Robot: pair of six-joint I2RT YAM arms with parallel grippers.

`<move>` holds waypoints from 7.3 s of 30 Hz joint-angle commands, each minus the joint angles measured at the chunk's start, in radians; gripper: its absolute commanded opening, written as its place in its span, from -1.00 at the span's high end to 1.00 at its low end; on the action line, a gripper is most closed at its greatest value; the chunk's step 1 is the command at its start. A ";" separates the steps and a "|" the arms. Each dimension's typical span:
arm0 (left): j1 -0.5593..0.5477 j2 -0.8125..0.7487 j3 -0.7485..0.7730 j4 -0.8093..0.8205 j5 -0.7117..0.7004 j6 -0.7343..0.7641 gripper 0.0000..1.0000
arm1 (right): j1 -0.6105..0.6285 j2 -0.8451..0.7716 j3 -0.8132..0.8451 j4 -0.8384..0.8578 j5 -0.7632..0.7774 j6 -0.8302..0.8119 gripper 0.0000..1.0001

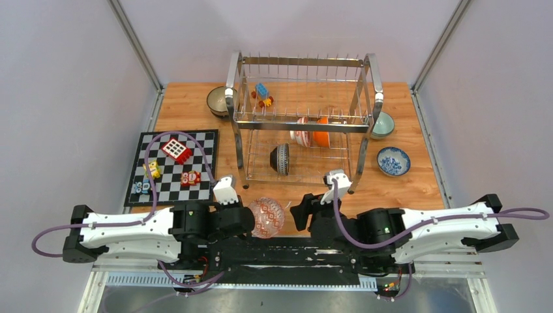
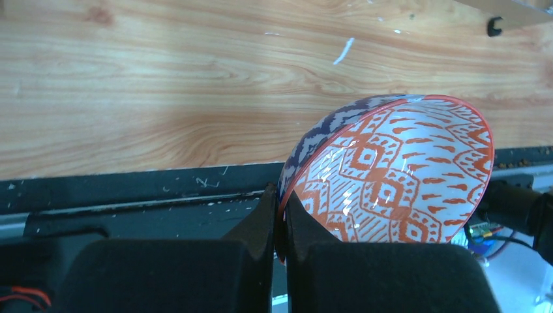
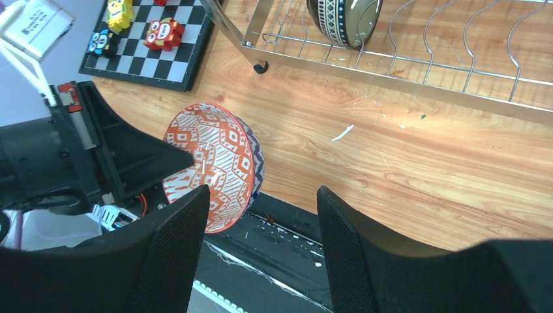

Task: Unload the bowls from the dish rack
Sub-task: Pick up the bowl from the dish rack, then place the bowl with the bowl.

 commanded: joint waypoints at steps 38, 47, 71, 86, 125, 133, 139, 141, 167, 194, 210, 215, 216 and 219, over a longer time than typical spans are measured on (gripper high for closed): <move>-0.005 0.072 0.056 -0.161 -0.026 -0.241 1.00 | -0.262 0.409 0.031 0.168 -0.425 -0.038 0.67; -0.005 0.073 0.046 -0.150 -0.020 -0.245 1.00 | -0.269 0.453 0.041 0.169 -0.458 -0.036 0.84; -0.005 -0.123 0.009 -0.152 -0.094 -0.032 -1.00 | -0.256 0.197 0.094 -0.157 -0.487 -0.303 0.95; -0.005 -0.421 -0.153 -0.091 -0.190 -0.022 -1.00 | -0.496 -0.026 0.234 -0.688 -0.137 -0.357 0.95; -0.005 -0.429 -0.203 0.009 -0.217 0.144 -1.00 | -1.899 -0.134 -0.182 0.243 -0.668 -0.355 0.95; -0.005 -0.426 -0.231 0.037 -0.209 0.143 -1.00 | -1.999 0.059 -0.206 0.332 -0.802 -0.304 0.95; -0.005 -0.420 -0.252 0.051 -0.203 0.129 -1.00 | -2.026 0.182 -0.153 0.317 -0.819 -0.324 0.95; -0.005 -0.418 -0.255 0.057 -0.199 0.129 -1.00 | -2.039 0.199 -0.152 0.321 -0.825 -0.328 0.95; -0.005 -0.381 -0.290 0.081 -0.173 0.108 -1.00 | -2.068 0.345 -0.186 0.446 -0.857 -0.354 0.95; -0.005 -0.364 -0.288 0.082 -0.181 0.110 -1.00 | -2.069 0.341 -0.237 0.448 -0.846 -0.369 0.95; -0.005 -0.363 -0.288 0.071 -0.175 0.101 -1.00 | -2.069 0.318 -0.257 0.447 -0.821 -0.386 0.95; -0.005 -0.363 -0.290 0.069 -0.175 0.101 -1.00 | -2.070 0.333 -0.251 0.447 -0.832 -0.393 0.95; -0.005 -0.363 -0.290 0.069 -0.175 0.101 -1.00 | -2.069 0.338 -0.251 0.446 -0.836 -0.395 0.95; -0.005 -0.363 -0.290 0.069 -0.176 0.101 -1.00 | -2.070 0.344 -0.249 0.444 -0.841 -0.399 0.95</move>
